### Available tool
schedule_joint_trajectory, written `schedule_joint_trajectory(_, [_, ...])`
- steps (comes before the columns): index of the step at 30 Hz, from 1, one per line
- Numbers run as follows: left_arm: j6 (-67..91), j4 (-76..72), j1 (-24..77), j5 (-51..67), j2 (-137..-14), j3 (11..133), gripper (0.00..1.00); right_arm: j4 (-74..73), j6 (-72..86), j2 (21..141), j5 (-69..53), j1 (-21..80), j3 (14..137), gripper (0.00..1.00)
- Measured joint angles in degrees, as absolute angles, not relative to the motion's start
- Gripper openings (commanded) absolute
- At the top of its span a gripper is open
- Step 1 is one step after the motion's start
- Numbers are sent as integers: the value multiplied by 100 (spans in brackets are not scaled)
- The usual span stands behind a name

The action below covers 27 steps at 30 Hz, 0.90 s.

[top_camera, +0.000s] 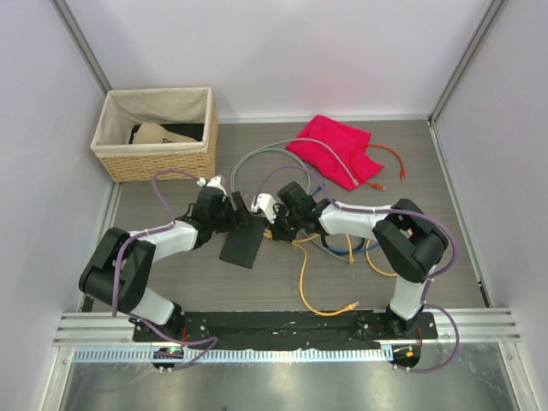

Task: Insert the plug into the switch port
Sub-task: Adjust the connector at the center of the board, then pick up the connector from the center of the board.

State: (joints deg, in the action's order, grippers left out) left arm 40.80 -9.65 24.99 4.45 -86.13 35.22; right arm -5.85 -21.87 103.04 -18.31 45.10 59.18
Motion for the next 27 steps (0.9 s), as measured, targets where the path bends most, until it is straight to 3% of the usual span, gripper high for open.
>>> schedule_joint_trajectory(9, [4051,-384,2663,3,-8468,3686,91,-552,-1955,10112,-1632,4718,5992,45])
schedule_joint_trajectory(14, [4051,305,2735,-517,-8272,3778,100,-587,-1459,9076,-991,4731,5769,58])
schedule_joint_trajectory(20, [4152,1437,2731,-823,-7502,3929,100,-926,-661,8016,381,4265,5749,59])
schedule_joint_trajectory(27, [4099,2626,2731,-808,-5481,4748,100,-1522,-82,7699,738,3463,5555,53])
